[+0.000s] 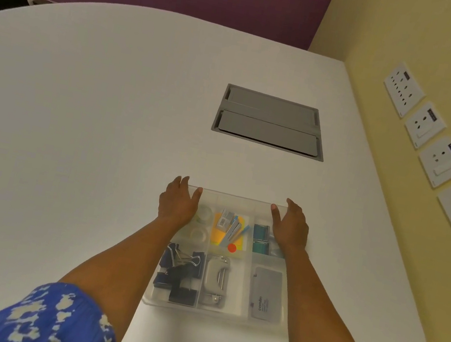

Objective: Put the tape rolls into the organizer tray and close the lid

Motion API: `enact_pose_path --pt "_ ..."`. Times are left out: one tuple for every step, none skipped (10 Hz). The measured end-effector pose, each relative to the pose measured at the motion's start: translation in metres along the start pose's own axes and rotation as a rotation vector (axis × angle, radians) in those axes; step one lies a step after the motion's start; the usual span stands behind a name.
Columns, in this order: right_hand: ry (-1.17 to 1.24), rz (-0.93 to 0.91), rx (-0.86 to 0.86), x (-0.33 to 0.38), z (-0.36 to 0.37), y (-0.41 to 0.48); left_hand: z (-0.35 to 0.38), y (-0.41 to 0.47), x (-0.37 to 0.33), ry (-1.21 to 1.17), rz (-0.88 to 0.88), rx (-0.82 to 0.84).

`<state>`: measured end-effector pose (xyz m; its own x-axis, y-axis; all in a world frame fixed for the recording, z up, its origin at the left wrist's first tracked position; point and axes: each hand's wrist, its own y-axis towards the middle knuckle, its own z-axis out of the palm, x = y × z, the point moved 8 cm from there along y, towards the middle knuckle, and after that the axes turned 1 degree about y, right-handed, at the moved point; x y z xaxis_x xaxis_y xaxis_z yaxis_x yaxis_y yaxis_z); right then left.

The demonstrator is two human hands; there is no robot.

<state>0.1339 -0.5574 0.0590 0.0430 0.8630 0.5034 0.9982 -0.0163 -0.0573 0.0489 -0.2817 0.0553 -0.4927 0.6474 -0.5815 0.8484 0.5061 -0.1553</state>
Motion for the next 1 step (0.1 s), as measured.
enact_pose_path --pt "-0.073 -0.073 -0.016 0.0093 -0.0075 -0.0083 -0.0069 -0.0081 -0.0086 0.059 0.090 -0.009"
